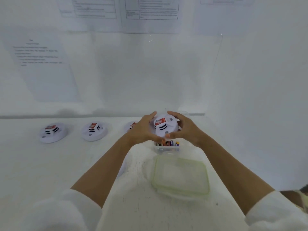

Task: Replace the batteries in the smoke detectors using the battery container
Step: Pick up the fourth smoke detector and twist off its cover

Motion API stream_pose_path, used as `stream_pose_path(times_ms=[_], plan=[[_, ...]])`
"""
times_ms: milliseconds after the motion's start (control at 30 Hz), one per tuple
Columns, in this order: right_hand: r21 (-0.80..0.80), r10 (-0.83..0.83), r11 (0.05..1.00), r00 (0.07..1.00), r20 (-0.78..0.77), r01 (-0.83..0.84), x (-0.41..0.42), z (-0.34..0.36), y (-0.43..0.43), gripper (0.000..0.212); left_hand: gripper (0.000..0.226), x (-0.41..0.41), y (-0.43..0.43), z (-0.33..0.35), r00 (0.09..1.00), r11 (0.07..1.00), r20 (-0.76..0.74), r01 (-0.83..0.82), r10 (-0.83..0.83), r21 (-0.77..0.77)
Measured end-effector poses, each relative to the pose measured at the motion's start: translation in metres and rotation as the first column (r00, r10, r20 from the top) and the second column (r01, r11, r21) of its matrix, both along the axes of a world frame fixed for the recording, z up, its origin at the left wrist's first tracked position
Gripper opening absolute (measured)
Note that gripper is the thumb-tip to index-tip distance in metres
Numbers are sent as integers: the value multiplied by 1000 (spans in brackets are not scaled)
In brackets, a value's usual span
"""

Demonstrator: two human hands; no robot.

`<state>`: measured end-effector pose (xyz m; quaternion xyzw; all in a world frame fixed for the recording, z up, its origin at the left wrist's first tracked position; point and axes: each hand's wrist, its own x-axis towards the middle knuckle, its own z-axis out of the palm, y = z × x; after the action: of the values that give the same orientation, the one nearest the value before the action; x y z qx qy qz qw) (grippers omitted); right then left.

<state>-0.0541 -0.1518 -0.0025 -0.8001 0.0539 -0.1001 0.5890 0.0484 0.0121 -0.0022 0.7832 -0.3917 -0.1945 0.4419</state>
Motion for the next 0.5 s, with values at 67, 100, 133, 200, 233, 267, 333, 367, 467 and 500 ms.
stream_pose_path(times_ms=[67, 100, 133, 200, 233, 267, 333, 367, 467, 500], plan=[[75, 37, 996, 999, 23, -39, 0, 4, -6, 74, 112, -3, -6, 0, 1000, 1000, 10, -5, 5, 14], [175, 44, 983, 998, 47, -51, 0, 6, -8, 69, 112, -4, -8, 0, 1000, 1000, 17, -8, 8, 16], [304, 34, 951, 997, 63, -51, 2, 7, -11, 65, 109, -4, -10, 0, 1000, 1000, 3, -12, 12, -1], [529, -4, 848, 999, 50, -23, 4, 10, -17, 59, 97, -6, -12, -1, 994, 993, -107, -23, 10, -115], [565, -7, 825, 1000, 13, -2, 5, 10, -19, 55, 91, -7, -14, -1, 984, 981, -177, -33, -1, -189], [542, 13, 840, 999, -41, 11, 6, 9, -21, 52, 89, -9, -16, -2, 971, 965, -237, -49, -14, -257], [436, 96, 900, 984, -152, -20, 5, 3, -22, 47, 94, -10, -23, -3, 954, 932, -299, -79, -33, -354], [420, 138, 906, 975, -176, -52, 5, 1, -21, 46, 99, -10, -27, -4, 953, 923, -301, -75, -45, -377], [544, 206, 832, 970, -127, -106, 4, 1, -20, 40, 105, -9, -36, -6, 953, 926, -295, -54, -64, -374], [599, 210, 792, 974, -87, -118, 4, 3, -20, 41, 104, -9, -36, -7, 955, 932, -290, -47, -64, -361]])
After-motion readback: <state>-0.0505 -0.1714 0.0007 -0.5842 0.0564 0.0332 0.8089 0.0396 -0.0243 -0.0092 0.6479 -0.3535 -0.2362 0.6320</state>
